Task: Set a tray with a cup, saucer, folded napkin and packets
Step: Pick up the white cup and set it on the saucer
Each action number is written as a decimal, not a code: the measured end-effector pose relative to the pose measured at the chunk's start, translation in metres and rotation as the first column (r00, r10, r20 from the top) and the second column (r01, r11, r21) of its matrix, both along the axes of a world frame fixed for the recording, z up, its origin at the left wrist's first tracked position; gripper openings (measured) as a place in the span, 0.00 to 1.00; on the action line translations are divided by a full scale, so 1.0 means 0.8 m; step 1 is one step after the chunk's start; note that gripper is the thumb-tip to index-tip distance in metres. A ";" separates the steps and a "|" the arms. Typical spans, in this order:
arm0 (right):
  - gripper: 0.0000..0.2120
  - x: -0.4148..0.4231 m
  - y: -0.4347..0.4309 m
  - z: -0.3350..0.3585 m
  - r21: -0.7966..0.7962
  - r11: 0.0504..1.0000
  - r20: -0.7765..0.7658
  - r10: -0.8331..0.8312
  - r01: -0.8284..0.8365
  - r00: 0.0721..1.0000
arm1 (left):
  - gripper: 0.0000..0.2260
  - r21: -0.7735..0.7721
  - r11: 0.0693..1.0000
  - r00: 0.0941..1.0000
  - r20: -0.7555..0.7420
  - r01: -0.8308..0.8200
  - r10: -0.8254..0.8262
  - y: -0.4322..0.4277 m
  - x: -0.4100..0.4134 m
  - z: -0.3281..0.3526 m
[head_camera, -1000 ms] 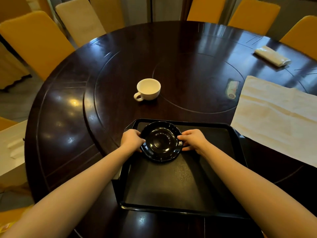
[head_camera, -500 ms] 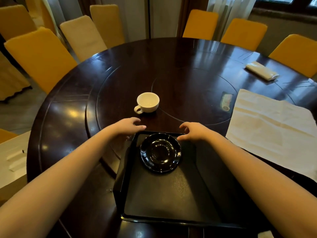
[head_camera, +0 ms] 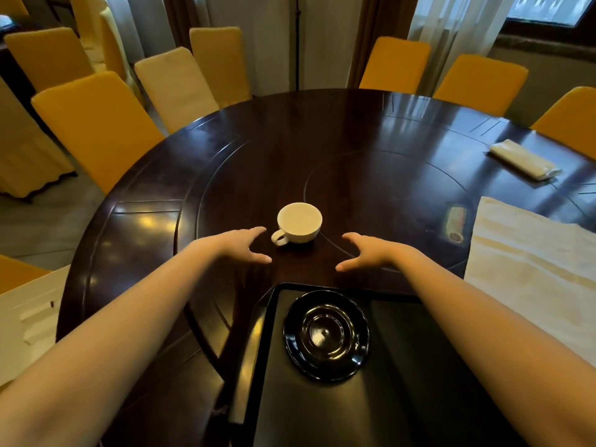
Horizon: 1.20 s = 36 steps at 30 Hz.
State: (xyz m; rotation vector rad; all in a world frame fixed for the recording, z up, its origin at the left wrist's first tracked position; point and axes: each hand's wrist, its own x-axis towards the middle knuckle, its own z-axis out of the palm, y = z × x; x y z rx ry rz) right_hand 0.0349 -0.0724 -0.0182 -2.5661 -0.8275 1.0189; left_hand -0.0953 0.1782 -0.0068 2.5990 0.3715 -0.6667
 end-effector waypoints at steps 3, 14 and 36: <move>0.44 0.019 0.009 -0.024 0.007 0.999 -0.027 -0.049 0.049 0.998 | 0.42 -0.017 1.000 0.999 0.028 -0.016 0.017 0.017 0.016 -0.026; 0.48 0.086 0.061 -0.076 0.160 0.985 0.044 -0.075 0.067 0.996 | 0.53 -0.225 0.974 0.990 0.140 0.023 0.009 0.038 0.101 -0.082; 0.39 0.078 0.081 -0.089 0.581 0.791 -0.299 -0.009 0.190 0.954 | 0.39 -0.598 0.798 0.926 0.256 -0.074 0.277 0.019 0.104 -0.092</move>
